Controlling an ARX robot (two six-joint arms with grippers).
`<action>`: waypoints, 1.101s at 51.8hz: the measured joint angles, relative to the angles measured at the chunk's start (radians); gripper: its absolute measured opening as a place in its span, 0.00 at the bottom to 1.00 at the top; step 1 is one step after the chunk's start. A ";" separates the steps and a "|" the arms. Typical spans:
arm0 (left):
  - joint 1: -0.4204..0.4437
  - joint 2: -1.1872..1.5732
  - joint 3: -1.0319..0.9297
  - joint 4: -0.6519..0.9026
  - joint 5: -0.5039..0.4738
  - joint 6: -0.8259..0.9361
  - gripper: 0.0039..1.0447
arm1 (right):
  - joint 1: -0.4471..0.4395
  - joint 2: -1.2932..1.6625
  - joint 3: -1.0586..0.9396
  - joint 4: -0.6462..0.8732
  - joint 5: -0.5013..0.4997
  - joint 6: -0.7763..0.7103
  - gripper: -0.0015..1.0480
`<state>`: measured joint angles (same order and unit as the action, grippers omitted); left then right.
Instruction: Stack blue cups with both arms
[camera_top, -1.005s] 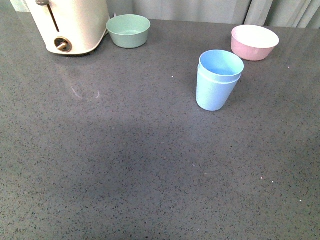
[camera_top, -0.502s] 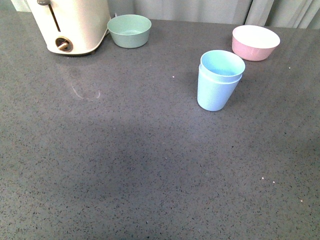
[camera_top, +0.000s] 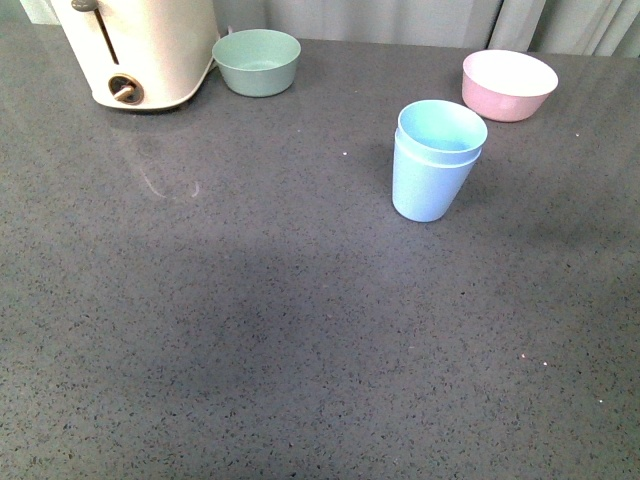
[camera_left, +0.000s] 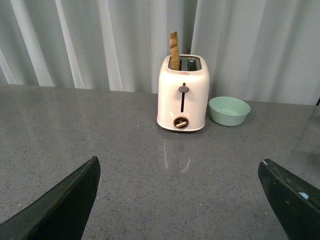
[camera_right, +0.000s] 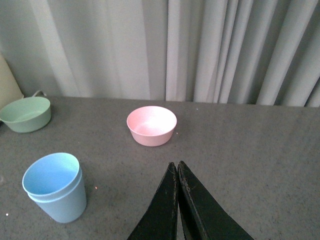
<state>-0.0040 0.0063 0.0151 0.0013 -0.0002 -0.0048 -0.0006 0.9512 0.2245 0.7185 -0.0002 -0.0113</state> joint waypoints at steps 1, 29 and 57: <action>0.000 0.000 0.000 0.000 0.000 0.000 0.92 | 0.000 -0.011 -0.010 0.000 0.000 0.000 0.02; 0.000 0.000 0.000 0.000 0.000 0.000 0.92 | 0.000 -0.344 -0.172 -0.172 0.000 0.000 0.02; 0.000 0.000 0.000 0.000 0.000 0.000 0.92 | 0.000 -0.602 -0.201 -0.368 0.000 0.001 0.02</action>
<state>-0.0040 0.0059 0.0151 0.0013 -0.0002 -0.0044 -0.0006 0.3492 0.0231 0.3504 -0.0002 -0.0101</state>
